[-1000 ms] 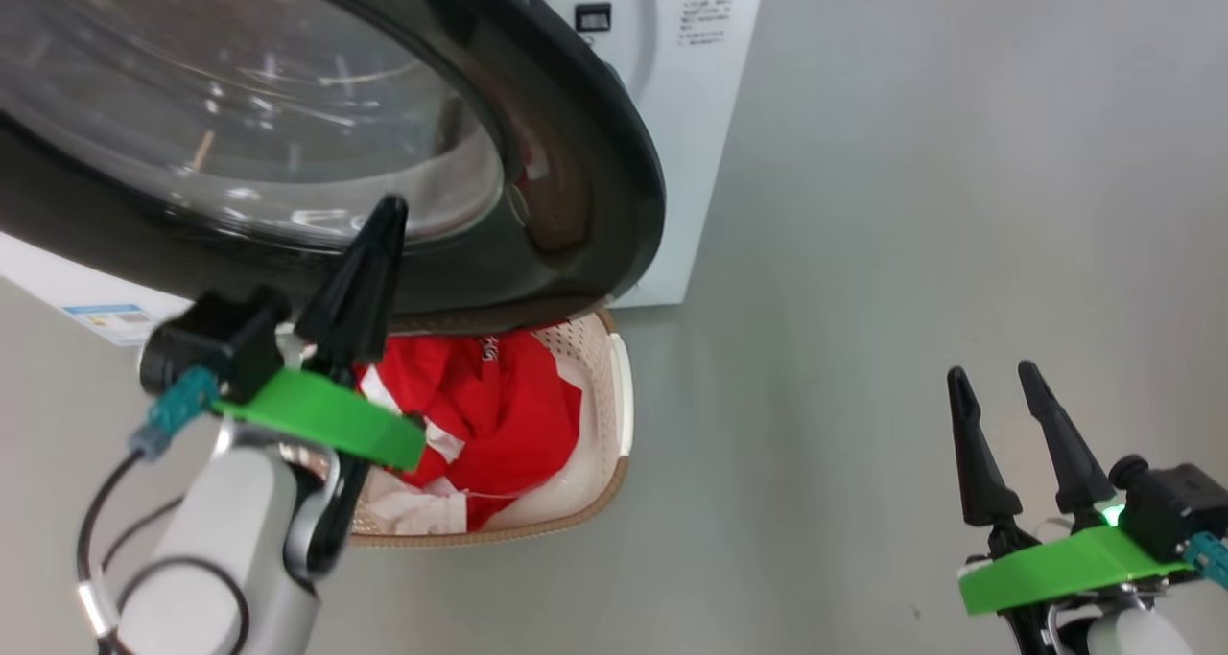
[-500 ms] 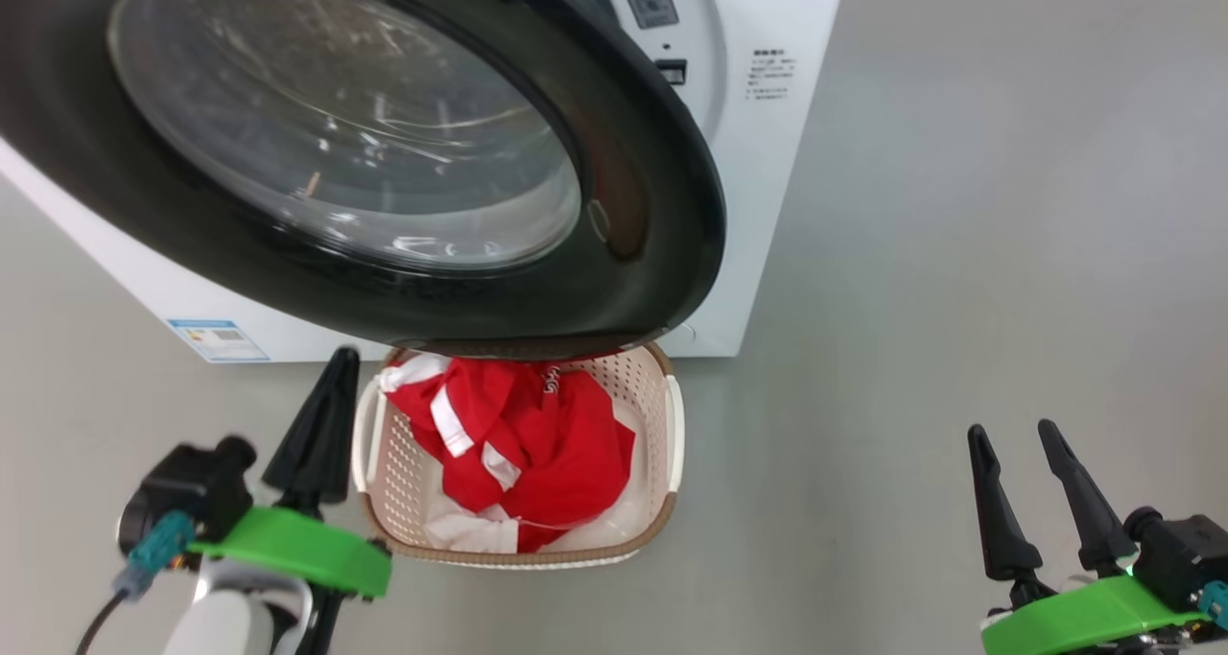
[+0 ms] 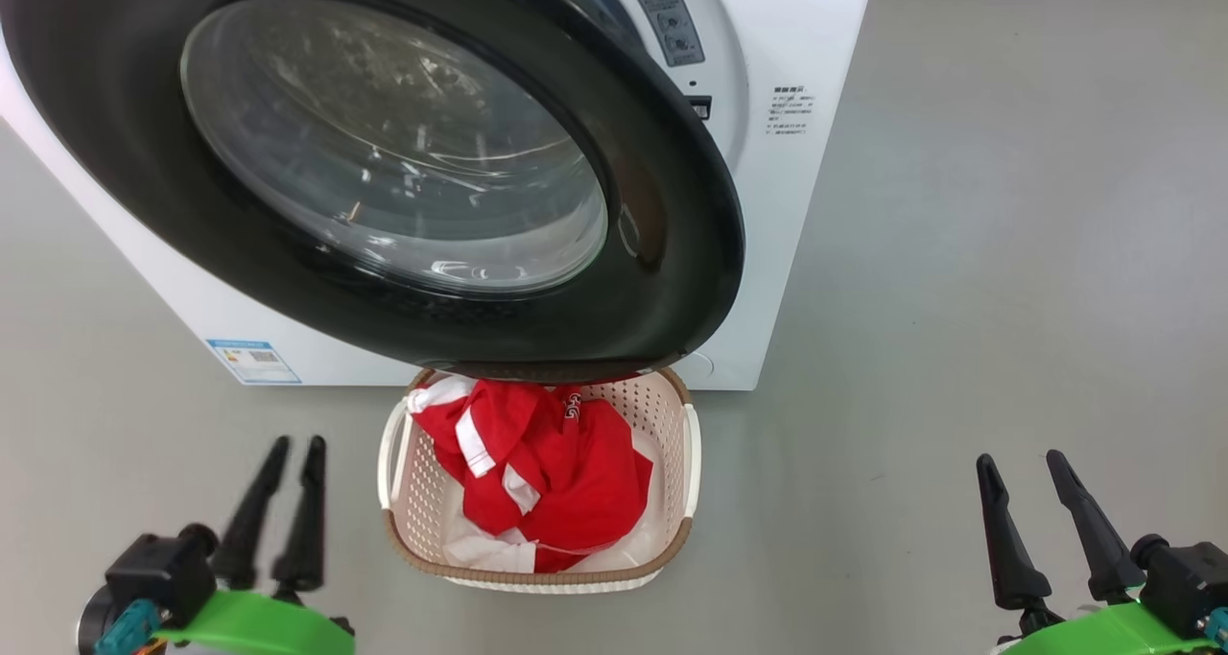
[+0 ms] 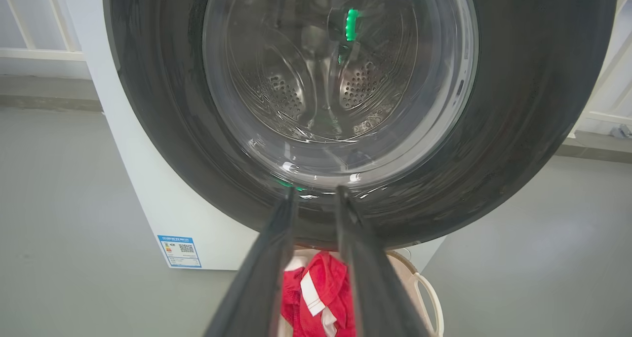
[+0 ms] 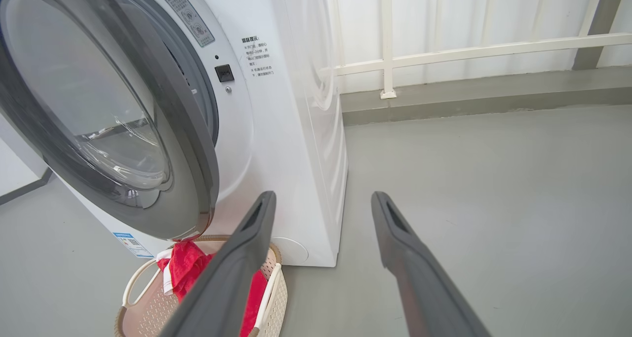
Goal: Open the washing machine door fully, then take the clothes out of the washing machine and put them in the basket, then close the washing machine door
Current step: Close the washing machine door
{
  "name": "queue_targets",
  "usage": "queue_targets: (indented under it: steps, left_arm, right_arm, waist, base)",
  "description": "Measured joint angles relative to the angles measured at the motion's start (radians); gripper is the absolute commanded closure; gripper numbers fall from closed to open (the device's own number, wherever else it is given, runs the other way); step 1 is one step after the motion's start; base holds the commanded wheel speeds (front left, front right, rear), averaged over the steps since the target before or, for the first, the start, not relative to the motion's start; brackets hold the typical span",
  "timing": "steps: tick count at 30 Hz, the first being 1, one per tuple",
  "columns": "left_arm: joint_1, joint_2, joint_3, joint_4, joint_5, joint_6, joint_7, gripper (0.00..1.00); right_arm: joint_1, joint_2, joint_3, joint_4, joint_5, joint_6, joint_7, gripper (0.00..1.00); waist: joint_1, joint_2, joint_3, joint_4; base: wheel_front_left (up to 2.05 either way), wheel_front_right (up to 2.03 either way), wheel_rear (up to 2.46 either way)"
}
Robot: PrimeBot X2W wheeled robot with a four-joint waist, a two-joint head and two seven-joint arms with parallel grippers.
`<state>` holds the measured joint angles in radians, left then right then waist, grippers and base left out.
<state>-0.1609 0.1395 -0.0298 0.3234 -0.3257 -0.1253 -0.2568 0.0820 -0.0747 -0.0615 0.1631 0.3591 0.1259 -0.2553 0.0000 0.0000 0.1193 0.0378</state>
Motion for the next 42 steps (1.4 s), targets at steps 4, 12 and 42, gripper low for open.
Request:
queue_targets:
  steps: [4, 12, 42]
  left_arm:
    - [0.028, -0.001, 0.025, -0.011, 0.003, 0.0, 0.0, 0.0]
    - [0.099, -0.012, 0.071, -0.06, 0.02, 0.0, 0.0, 0.0]
    - [0.163, -0.058, 0.102, -0.115, 0.071, 0.0, 0.0, 0.0]
  right_arm:
    - [0.021, 0.0, -0.006, -0.001, 0.0, 0.0, 0.0, 0.0]
    - [0.041, 0.0, -0.023, -0.002, 0.0, 0.0, 0.0, 0.0]
    - [0.061, 0.005, -0.017, -0.008, 0.0, 0.0, 0.0, 1.0]
  waist:
    - [0.0, 0.0, -0.006, -0.005]
    - [0.0, 0.0, -0.019, -0.021]
    - [0.0, 0.0, -0.024, -0.003]
  base:
    - [0.0, 0.0, 0.0]
    - [0.0, 0.0, 0.0]
    - [0.0, 0.0, 0.0]
